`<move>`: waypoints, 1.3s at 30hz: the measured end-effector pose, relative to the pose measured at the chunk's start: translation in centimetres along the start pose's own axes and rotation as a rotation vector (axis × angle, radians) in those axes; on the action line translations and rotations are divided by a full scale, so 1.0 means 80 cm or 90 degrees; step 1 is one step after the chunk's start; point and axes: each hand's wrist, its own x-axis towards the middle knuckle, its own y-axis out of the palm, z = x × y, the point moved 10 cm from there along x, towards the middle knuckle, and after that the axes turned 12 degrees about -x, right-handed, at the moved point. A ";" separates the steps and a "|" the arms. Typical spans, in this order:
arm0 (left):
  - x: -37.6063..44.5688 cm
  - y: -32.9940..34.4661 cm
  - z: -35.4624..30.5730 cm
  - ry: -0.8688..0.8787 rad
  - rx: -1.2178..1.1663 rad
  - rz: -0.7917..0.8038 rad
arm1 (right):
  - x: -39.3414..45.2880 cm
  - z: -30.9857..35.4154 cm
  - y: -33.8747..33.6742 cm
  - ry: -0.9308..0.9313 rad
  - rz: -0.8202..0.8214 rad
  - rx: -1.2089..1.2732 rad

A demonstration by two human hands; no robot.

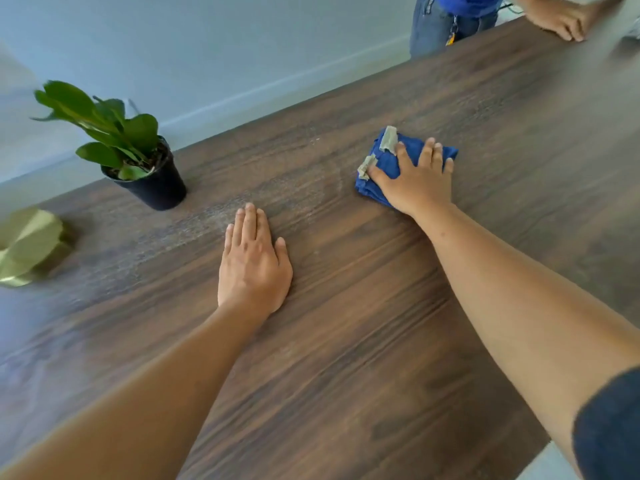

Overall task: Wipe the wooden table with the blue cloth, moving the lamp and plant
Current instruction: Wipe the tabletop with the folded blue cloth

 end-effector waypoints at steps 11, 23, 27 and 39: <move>0.038 -0.026 0.027 -0.061 0.015 0.010 | 0.007 0.048 -0.005 -0.132 -0.022 -0.004; 0.044 -0.017 0.034 -0.063 0.010 -0.001 | 0.006 0.122 -0.008 -0.274 -0.029 0.008; 0.044 -0.018 0.034 -0.065 0.005 -0.011 | 0.106 0.077 -0.023 -0.088 -0.014 -0.010; 0.044 -0.018 0.031 -0.047 -0.004 -0.011 | 0.090 0.063 -0.015 -0.149 -0.027 -0.019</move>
